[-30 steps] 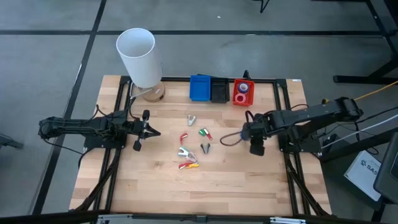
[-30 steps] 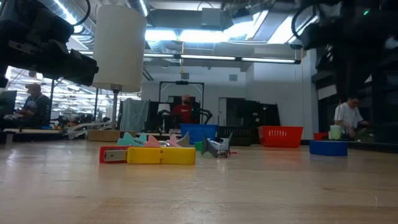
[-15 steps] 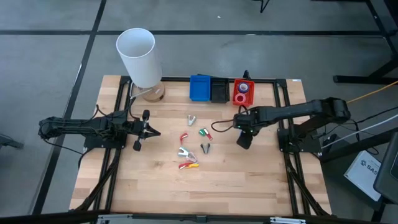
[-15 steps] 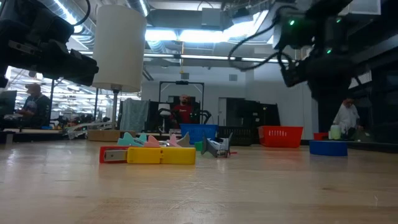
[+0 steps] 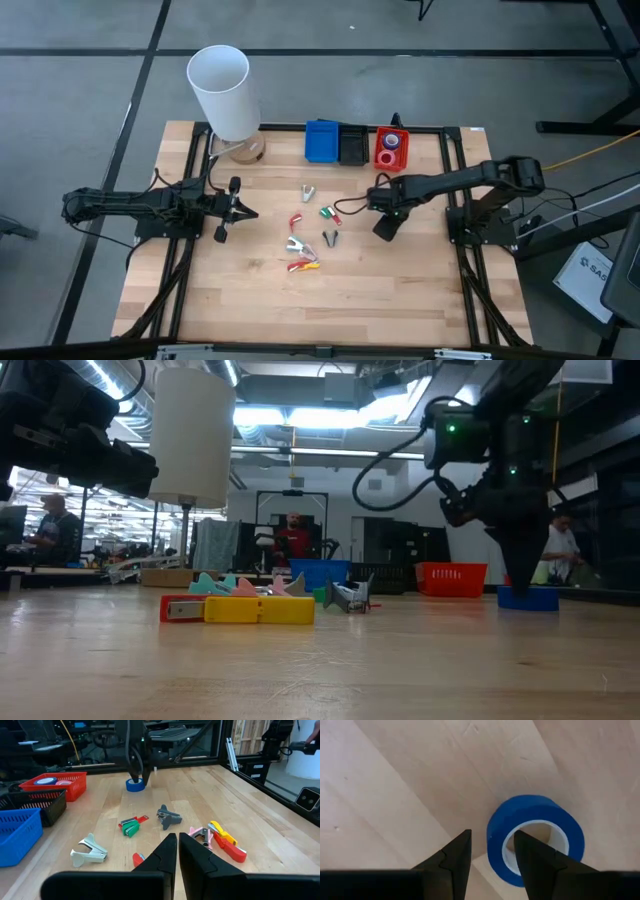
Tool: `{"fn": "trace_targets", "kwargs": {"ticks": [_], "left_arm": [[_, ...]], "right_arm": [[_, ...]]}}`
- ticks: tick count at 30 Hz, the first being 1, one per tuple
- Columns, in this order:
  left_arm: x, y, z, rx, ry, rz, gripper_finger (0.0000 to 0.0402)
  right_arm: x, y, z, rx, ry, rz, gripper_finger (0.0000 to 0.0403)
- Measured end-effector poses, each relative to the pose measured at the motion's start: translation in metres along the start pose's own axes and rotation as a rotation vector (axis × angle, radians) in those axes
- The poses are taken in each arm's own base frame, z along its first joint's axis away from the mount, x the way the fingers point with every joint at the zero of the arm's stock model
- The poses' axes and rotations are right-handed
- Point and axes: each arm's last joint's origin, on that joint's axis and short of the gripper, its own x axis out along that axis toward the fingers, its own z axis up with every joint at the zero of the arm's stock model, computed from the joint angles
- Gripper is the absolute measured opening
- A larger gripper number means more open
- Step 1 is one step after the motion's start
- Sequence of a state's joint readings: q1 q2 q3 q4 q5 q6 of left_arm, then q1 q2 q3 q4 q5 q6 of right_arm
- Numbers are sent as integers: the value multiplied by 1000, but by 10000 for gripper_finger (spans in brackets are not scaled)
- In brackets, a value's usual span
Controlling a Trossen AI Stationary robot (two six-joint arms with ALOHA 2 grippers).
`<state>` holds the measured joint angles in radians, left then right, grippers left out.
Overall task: Pick and place Stapler, Stapler remover, tape
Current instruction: Put the blue tape into the red bin
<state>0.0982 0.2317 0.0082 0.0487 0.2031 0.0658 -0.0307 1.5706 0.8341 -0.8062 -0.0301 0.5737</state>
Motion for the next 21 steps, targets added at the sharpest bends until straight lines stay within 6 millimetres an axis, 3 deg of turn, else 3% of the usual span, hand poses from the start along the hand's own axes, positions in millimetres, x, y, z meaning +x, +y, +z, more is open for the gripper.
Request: {"fn": "trace_targets", "kwargs": {"ticks": [7,16,21], "left_arm": [[0,0,0,0,0,0,15],[0,0,0,0,0,0,15],[0,0,0,0,0,0,15]], "right_arm": [[13,1,2,-5,44,-28,142],[12,2,2,-7,44,-28,42],[1,5,6,-23,57,-37,41]]}}
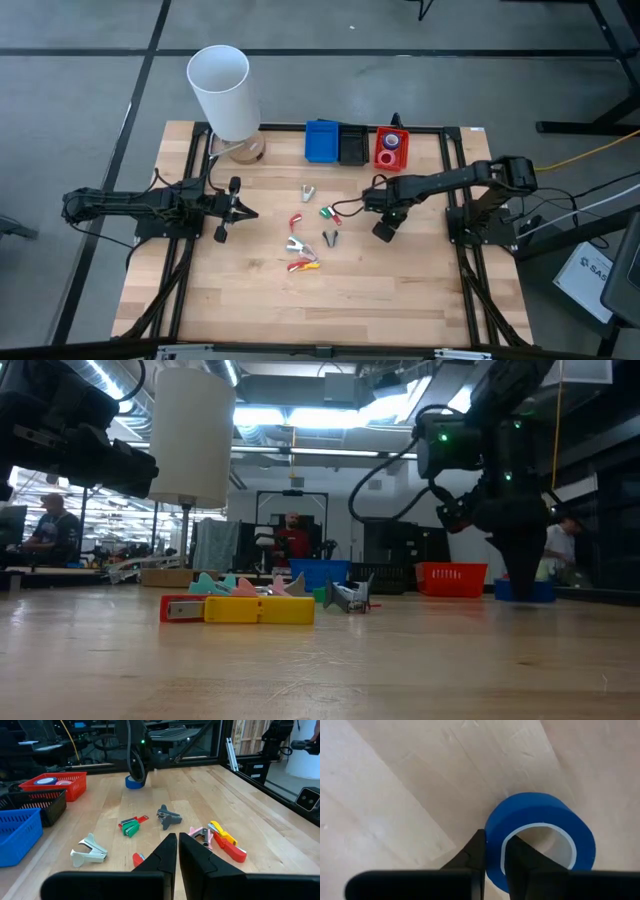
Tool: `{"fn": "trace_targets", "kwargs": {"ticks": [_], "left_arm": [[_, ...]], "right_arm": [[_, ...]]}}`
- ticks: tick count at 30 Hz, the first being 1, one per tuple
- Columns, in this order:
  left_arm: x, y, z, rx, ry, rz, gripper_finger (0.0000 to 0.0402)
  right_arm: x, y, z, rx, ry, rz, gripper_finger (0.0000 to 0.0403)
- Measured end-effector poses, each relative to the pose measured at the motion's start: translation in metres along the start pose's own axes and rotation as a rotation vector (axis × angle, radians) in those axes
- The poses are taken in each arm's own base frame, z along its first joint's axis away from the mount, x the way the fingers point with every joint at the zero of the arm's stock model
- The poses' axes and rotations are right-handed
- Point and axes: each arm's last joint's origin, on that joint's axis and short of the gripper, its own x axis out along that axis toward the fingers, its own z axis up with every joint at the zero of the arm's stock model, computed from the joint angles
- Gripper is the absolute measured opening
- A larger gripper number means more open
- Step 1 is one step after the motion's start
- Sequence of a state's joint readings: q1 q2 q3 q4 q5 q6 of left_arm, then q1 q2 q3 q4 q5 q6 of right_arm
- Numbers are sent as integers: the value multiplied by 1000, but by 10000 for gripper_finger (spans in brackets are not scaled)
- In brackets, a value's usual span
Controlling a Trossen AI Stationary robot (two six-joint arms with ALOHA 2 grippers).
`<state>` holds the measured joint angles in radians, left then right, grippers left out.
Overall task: Pick and place Stapler, Stapler remover, tape
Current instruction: Put the blue tape into the red bin
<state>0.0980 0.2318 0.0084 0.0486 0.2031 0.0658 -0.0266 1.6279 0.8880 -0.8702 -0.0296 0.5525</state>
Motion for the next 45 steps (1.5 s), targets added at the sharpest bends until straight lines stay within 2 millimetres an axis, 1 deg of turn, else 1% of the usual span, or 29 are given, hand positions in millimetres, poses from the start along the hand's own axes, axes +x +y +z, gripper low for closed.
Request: {"fn": "trace_targets", "kwargs": {"ticks": [5,11,17,19,22,25,28,34,39,45], "left_arm": [[0,0,0,0,0,0,15],[0,0,0,0,0,0,15],[0,0,0,0,0,0,16],[0,0,0,0,0,0,15],[0,0,0,0,1,0,16],[0,0,0,0,0,0,15],[0,0,0,0,0,0,15],[0,0,0,0,0,0,15],[0,0,0,0,0,0,15],[0,0,0,0,0,0,16]], "right_arm": [[-19,0,11,-12,-5,4,50],[-55,-3,32,4,-62,36,43],[-94,-14,51,7,-135,54,45],[-104,-18,55,-9,-154,59,45],[-112,-26,59,-35,-161,55,45],[-113,-36,63,-55,-168,51,45],[-113,-50,68,-59,-171,35,45],[-112,-87,79,-49,-198,-72,45],[-97,-114,94,-26,-175,-86,45],[-77,-132,108,-14,-137,-92,45]]}}
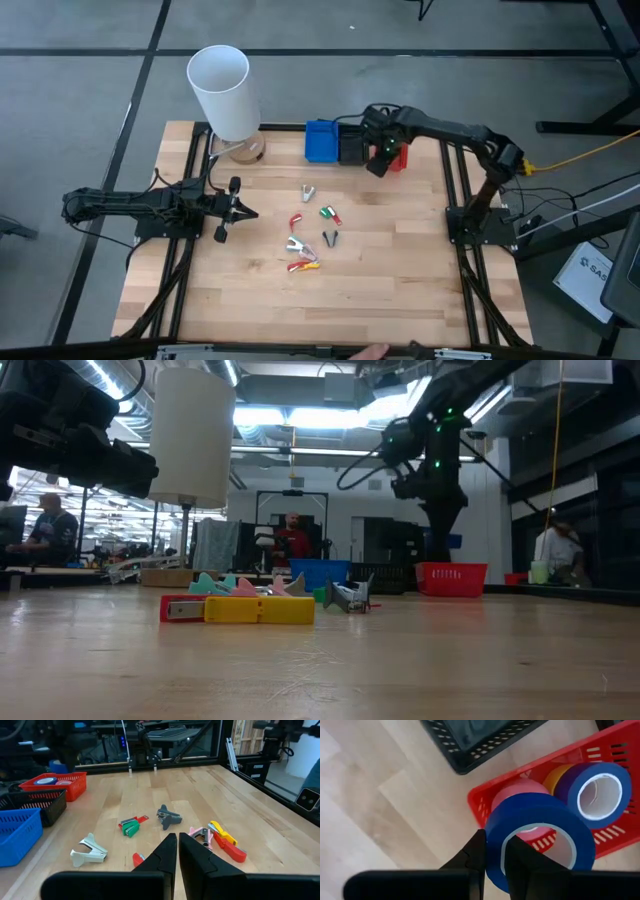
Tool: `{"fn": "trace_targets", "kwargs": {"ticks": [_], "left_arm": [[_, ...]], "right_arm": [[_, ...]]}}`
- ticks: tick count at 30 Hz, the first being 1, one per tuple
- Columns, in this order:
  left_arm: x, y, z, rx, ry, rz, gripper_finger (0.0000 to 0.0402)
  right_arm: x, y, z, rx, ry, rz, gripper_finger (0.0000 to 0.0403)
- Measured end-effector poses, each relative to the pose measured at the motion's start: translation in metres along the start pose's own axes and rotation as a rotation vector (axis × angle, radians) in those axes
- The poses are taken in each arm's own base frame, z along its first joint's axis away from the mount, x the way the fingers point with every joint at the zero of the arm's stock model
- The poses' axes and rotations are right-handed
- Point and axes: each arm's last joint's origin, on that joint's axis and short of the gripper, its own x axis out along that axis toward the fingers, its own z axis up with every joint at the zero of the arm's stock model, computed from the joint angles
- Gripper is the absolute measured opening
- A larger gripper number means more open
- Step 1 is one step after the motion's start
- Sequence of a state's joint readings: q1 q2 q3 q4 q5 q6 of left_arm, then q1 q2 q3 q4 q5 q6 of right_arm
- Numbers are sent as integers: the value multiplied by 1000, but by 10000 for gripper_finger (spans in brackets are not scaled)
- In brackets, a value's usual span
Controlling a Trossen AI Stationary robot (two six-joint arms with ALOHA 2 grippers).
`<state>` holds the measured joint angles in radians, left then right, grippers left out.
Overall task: Pick and place Stapler, Stapler remover, tape
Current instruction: Put the blue tape into the red bin, then put the black staple remover into the black bin
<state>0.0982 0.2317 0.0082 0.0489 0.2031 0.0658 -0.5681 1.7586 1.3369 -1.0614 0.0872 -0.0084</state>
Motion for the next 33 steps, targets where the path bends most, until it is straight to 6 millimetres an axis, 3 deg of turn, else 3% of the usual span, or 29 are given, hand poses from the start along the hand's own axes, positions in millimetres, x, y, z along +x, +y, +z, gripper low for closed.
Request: {"fn": "trace_targets", "kwargs": {"ticks": [8,17,33], "left_arm": [[0,0,0,0,0,0,15],[0,0,0,0,1,0,15],[0,0,0,0,0,0,15]], "right_arm": [[18,-19,6,29,28,-29,48],[19,-23,7,24,20,12,53],[20,-28,6,37,29,14,158]]}}
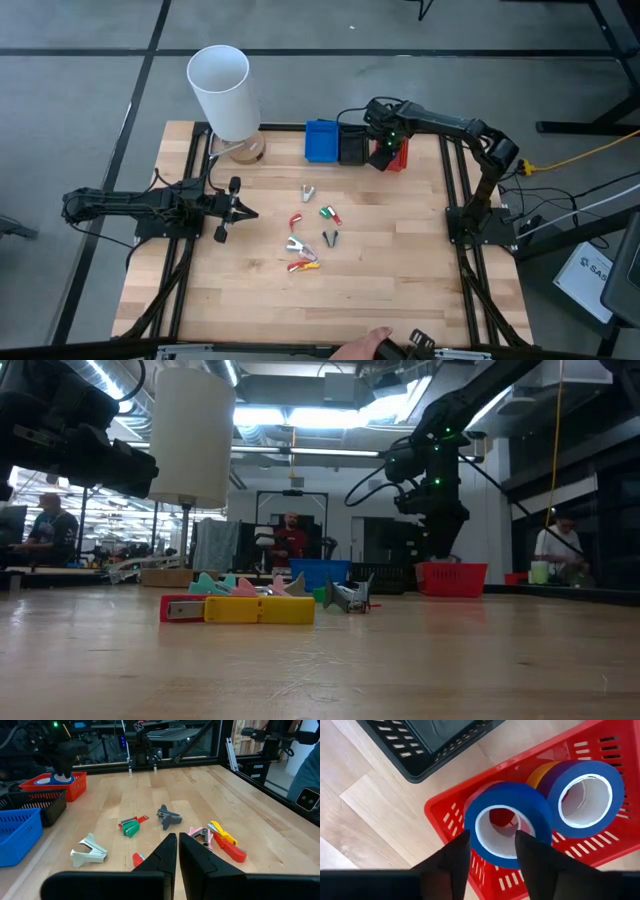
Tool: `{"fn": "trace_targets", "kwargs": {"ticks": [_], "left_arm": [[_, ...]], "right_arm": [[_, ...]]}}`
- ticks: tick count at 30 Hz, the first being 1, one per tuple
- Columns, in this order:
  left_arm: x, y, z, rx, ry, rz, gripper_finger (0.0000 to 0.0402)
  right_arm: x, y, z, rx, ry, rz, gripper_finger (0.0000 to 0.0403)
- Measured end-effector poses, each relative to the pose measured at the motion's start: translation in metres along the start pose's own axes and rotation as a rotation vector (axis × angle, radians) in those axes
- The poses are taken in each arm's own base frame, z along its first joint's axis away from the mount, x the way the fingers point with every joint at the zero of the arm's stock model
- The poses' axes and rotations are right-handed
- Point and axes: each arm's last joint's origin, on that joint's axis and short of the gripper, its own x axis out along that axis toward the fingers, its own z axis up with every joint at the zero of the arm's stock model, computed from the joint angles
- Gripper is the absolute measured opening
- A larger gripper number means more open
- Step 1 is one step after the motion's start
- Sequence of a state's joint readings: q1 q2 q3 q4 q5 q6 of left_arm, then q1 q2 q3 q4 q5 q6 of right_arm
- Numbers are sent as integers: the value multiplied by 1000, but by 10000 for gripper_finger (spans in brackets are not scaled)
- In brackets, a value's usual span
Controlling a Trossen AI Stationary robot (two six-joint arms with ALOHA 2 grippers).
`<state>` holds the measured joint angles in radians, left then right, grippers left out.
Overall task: Pick and place Stapler, Stapler remover, tape
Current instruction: Put the black staple remover into the black bin
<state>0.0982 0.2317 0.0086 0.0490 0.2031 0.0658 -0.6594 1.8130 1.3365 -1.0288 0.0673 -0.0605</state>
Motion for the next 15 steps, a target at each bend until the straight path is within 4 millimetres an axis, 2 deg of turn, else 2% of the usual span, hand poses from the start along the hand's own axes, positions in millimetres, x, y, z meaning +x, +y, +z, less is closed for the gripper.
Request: {"fn": "trace_targets", "kwargs": {"ticks": [6,11,15], "left_arm": [[0,0,0,0,1,0,15],[0,0,0,0,0,0,15],[0,0,0,0,0,0,15]], "right_arm": [[-2,0,-1,0,-4,0,187],[-9,0,-3,-24,-19,12,192],[-24,-1,-5,-27,-74,10,193]]}}
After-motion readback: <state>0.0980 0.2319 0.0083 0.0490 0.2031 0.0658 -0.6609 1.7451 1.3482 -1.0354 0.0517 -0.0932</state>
